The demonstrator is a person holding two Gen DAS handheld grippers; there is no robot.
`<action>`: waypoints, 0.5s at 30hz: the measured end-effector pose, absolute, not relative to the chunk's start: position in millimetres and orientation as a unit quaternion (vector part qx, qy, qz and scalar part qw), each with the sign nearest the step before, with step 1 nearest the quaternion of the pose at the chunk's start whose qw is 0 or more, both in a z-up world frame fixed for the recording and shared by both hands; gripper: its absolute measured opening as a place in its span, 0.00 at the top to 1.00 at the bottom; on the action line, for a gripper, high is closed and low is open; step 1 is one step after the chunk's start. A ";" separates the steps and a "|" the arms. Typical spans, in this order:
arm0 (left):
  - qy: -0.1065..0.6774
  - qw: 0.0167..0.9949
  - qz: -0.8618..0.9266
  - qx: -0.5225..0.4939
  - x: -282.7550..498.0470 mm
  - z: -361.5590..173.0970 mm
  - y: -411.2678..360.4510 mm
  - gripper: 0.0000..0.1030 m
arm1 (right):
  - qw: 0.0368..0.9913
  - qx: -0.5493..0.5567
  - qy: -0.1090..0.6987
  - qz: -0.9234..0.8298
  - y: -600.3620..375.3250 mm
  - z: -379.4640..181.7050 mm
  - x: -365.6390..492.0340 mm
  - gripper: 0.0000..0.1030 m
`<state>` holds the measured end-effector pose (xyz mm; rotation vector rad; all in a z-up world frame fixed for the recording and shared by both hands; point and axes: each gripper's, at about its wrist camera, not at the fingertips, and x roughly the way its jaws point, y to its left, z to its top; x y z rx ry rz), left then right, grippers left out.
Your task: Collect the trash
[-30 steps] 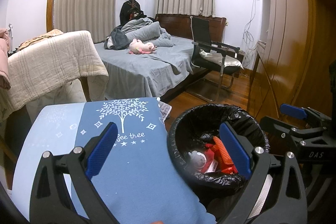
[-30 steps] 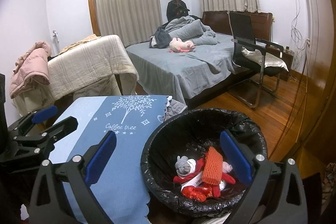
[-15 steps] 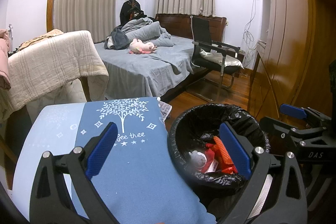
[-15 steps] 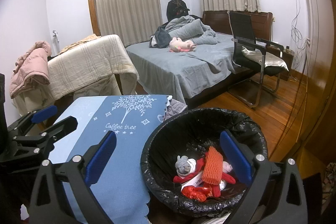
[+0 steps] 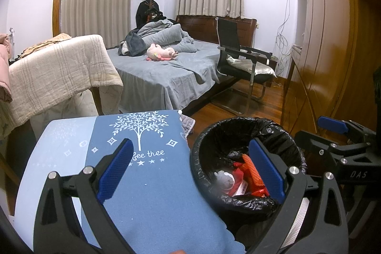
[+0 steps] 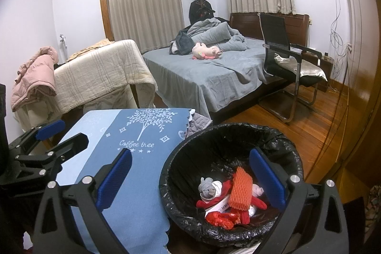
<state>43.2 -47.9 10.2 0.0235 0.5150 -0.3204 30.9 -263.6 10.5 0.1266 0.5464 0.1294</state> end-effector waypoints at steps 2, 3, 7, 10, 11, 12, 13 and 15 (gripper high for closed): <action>0.253 0.954 -0.158 0.012 43.3 10.2 -47.6 0.08 | 0.959 0.063 0.269 0.064 -263.7 10.6 30.8 0.06; 0.253 0.954 -0.158 0.012 43.5 10.4 -47.3 0.08 | 0.959 0.062 0.269 0.064 -263.8 10.8 30.5 0.06; 0.253 0.954 -0.157 0.012 43.6 10.4 -47.2 0.08 | 0.959 0.063 0.270 0.064 -263.6 10.7 30.5 0.06; 0.253 0.954 -0.158 0.012 43.4 10.6 -47.9 0.08 | 0.959 0.063 0.270 0.064 -263.5 10.6 30.9 0.06; 0.253 0.954 -0.158 0.012 43.9 10.2 -46.5 0.08 | 0.959 0.063 0.270 0.064 -263.4 10.5 31.1 0.06; 0.253 0.954 -0.157 0.012 44.0 10.1 -46.4 0.08 | 0.959 0.062 0.270 0.064 -263.5 10.7 30.7 0.06; 0.253 0.954 -0.158 0.013 43.9 10.1 -46.7 0.08 | 0.959 0.062 0.270 0.064 -263.6 10.8 30.6 0.06; 0.254 0.954 -0.157 0.013 43.9 10.0 -46.7 0.08 | 0.959 0.062 0.270 0.064 -263.3 10.4 31.3 0.06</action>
